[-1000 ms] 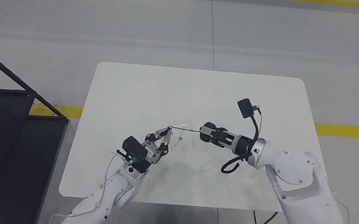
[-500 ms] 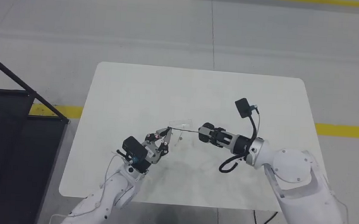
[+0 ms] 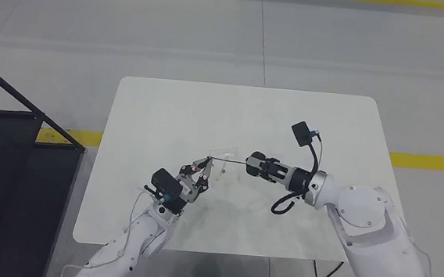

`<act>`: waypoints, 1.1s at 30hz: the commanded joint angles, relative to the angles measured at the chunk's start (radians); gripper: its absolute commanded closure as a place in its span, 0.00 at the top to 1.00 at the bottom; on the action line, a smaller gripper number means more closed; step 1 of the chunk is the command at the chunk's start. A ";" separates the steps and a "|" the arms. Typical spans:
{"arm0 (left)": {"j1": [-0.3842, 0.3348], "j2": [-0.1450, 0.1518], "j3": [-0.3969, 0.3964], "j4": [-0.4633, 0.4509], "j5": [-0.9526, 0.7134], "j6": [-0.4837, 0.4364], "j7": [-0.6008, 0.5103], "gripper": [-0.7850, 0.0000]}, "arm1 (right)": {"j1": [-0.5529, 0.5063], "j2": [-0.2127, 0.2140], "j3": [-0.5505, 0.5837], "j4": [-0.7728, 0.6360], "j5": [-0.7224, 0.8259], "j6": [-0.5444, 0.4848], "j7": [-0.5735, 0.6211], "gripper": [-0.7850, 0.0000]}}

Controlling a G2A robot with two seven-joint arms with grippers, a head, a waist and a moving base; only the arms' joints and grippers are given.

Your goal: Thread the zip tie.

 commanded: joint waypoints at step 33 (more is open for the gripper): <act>0.000 0.000 0.000 0.000 0.000 0.000 0.000 0.00 | -0.012 0.003 0.010 -0.009 -0.010 -0.009 -0.019 0.00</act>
